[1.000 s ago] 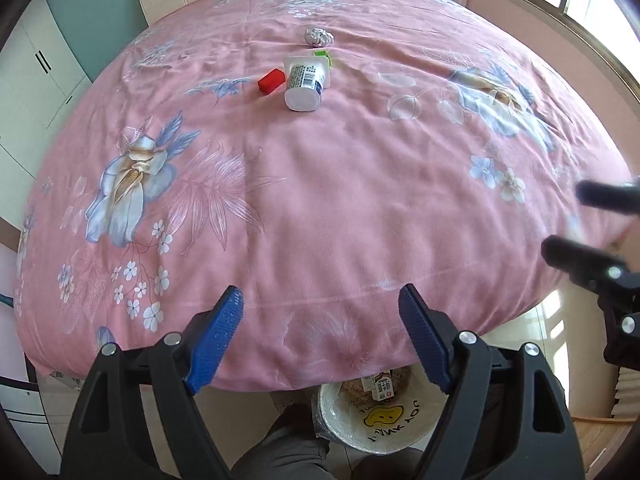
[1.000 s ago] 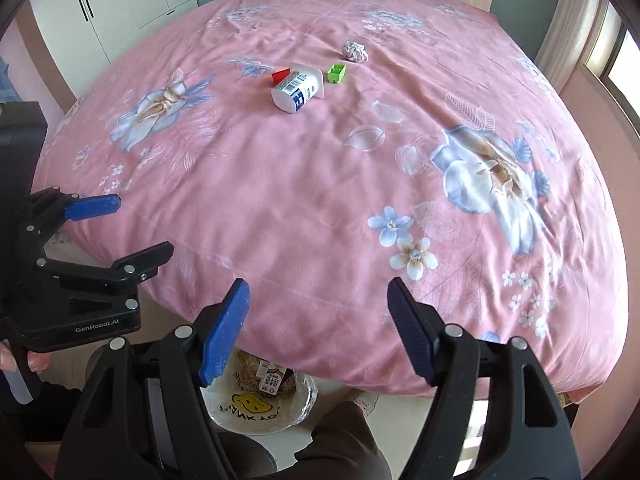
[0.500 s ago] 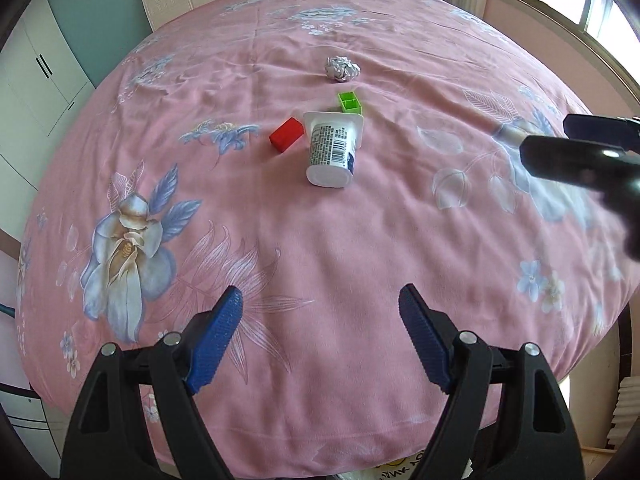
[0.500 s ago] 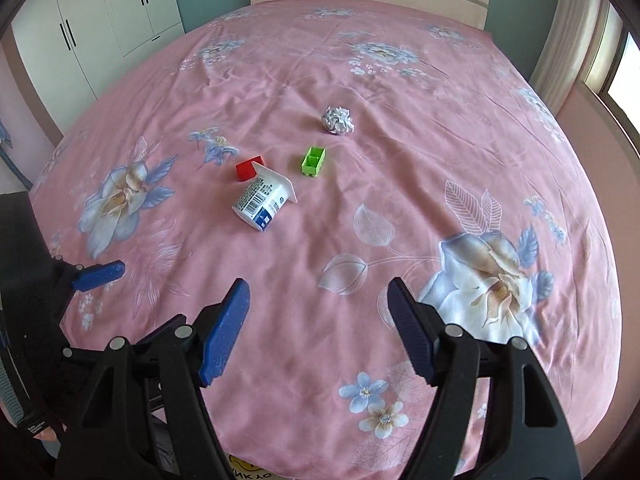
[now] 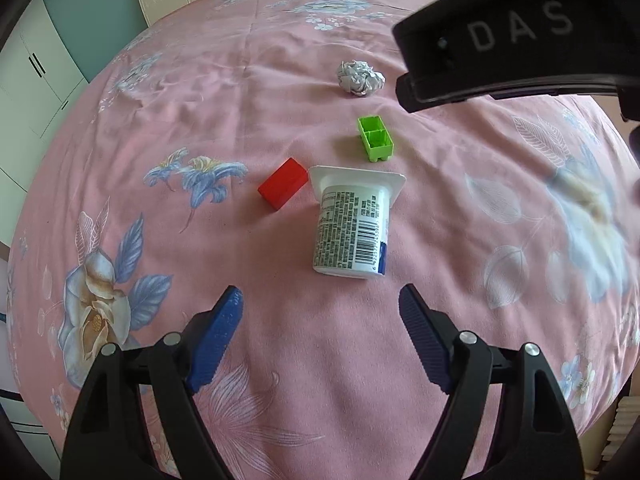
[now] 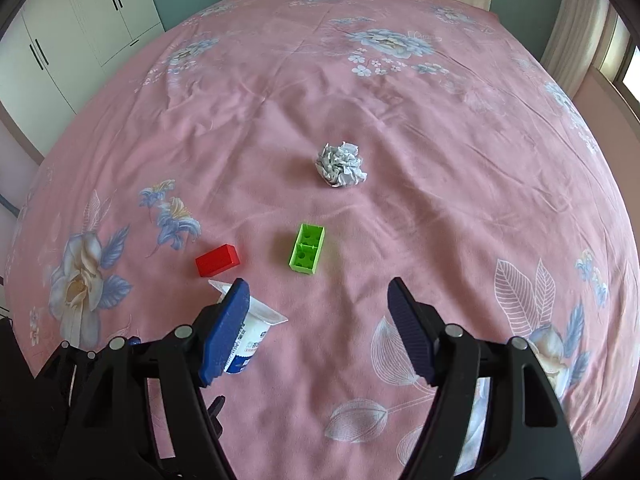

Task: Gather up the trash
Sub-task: 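Grasp the white yogurt cup with the left tool while the right tool grasps the lime-green block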

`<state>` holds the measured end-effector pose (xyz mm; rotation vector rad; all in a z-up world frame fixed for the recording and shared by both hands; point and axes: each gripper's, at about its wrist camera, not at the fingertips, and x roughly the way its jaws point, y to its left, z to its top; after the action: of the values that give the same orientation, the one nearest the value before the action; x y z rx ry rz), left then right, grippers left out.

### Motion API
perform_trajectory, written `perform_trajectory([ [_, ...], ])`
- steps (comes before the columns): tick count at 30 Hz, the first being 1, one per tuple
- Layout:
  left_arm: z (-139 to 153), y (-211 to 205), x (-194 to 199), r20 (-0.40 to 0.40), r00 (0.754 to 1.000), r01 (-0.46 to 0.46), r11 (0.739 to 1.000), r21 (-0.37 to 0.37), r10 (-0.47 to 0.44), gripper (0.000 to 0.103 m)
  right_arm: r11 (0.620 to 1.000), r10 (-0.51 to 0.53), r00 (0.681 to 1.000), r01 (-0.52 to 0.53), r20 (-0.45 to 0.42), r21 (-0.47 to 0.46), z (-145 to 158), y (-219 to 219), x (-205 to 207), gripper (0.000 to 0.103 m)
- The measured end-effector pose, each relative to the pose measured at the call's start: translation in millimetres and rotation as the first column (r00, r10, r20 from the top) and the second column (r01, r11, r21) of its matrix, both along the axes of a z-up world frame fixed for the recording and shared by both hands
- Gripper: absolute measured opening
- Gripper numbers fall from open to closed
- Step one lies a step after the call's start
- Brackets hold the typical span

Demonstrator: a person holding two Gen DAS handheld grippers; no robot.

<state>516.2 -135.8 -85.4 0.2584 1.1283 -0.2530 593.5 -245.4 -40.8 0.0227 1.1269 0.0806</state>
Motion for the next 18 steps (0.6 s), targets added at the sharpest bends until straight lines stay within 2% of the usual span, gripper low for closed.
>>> perform_trajectory([
  [6, -21, -4, 22, -0.008, 1.0, -0.007, 1.0, -0.013, 0.007, 0.082, 0.996, -0.04, 0.996, 0.047, -0.085, 0.073, -49, -2, 45, 0.071],
  [12, -34, -4, 33, -0.023, 1.0, -0.015, 0.999, -0.049, 0.014, 0.082, 0.988, -0.067, 0.989, 0.084, -0.129, 0.133, -78, -4, 65, 0.071],
  [15, -41, -5, 36, -0.035, 0.999, -0.014, 0.998, -0.064, 0.012, 0.068, 0.986, -0.061, 0.989, 0.081, -0.137, 0.146, -87, -2, 69, 0.069],
  [17, -46, -6, 39, -0.05, 0.999, -0.016, 0.998, -0.066, 0.013, 0.053, 0.985, -0.055, 0.987, 0.078, -0.152, 0.152, -93, 0, 71, 0.056],
  [18, -48, -6, 40, -0.049, 0.999, -0.018, 0.998, -0.067, 0.015, 0.053, 0.985, -0.051, 0.986, 0.076, -0.161, 0.152, -96, 1, 72, 0.052],
])
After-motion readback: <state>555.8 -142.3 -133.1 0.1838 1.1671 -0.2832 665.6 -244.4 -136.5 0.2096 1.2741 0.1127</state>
